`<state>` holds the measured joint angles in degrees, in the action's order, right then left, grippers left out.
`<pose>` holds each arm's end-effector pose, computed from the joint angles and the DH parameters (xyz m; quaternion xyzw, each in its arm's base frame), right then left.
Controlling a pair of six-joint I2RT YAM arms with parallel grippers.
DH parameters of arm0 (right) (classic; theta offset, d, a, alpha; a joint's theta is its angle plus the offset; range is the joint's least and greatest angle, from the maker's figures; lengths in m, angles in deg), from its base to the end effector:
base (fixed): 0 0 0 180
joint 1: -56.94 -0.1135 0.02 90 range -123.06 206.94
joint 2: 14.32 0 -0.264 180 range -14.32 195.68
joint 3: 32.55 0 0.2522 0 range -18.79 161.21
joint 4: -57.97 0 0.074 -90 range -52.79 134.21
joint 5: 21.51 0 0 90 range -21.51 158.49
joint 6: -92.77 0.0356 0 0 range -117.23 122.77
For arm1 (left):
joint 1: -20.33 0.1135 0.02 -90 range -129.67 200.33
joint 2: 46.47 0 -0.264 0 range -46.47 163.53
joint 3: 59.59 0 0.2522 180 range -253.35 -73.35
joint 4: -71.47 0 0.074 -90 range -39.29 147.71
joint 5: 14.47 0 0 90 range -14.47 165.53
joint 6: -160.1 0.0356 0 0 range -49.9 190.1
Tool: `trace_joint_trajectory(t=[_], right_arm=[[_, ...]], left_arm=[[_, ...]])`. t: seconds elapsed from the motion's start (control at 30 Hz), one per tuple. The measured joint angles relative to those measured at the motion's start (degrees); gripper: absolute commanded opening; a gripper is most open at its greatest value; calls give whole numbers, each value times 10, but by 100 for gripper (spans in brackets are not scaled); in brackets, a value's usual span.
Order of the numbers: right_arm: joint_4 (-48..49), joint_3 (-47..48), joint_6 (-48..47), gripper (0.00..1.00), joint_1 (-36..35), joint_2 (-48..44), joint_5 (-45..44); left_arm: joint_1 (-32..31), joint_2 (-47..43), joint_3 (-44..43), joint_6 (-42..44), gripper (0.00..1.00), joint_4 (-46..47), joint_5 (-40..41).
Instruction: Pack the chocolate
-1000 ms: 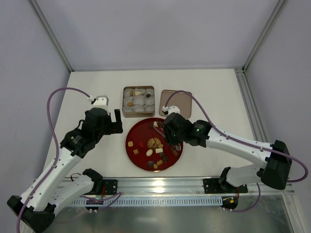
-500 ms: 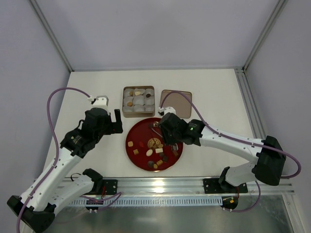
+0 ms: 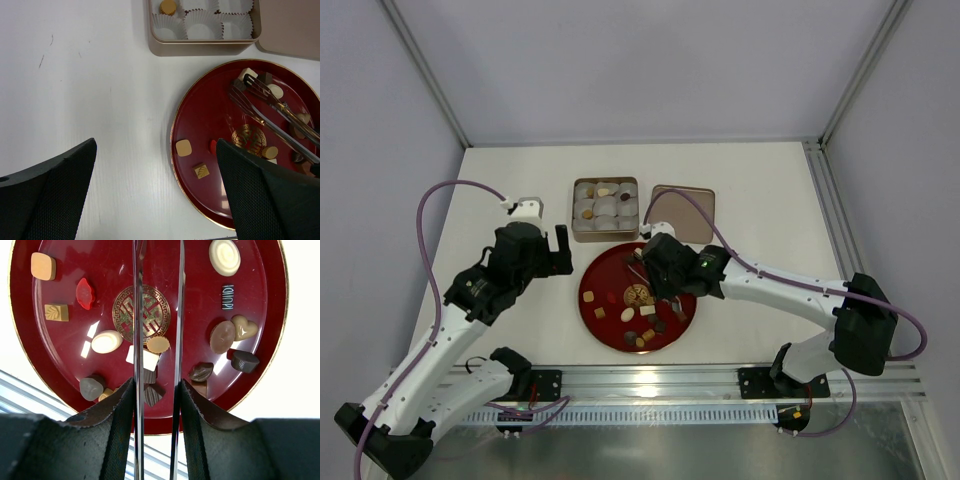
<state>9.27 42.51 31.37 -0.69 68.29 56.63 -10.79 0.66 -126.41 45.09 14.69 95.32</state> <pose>0.1649 0.2465 0.2517 -0.2095 0.9290 0.1252 0.2783 0.1463 -0.0742 0.3271 -0.0294 0.8848 -0.0707 0.4596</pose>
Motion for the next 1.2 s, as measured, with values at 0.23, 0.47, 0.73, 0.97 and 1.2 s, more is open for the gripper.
trace_joint_trajectory(t=[0.23, 0.47, 0.73, 0.97, 1.2], right_arm=[[2, 9, 0, 41, 0, 11, -1], [3, 11, 0, 40, 0, 23, -1], [3, 11, 0, 34, 0, 23, -1], [-1, 15, 0, 31, 1, 23, -2], [-19, 29, 0, 31, 1, -5, -2]], left_arm=[[0, 0, 0, 0, 100, 0, 0], [0, -1, 0, 0, 100, 0, 0], [0, -2, 0, 0, 100, 0, 0], [0, -2, 0, 0, 100, 0, 0], [0, -2, 0, 0, 100, 0, 0]])
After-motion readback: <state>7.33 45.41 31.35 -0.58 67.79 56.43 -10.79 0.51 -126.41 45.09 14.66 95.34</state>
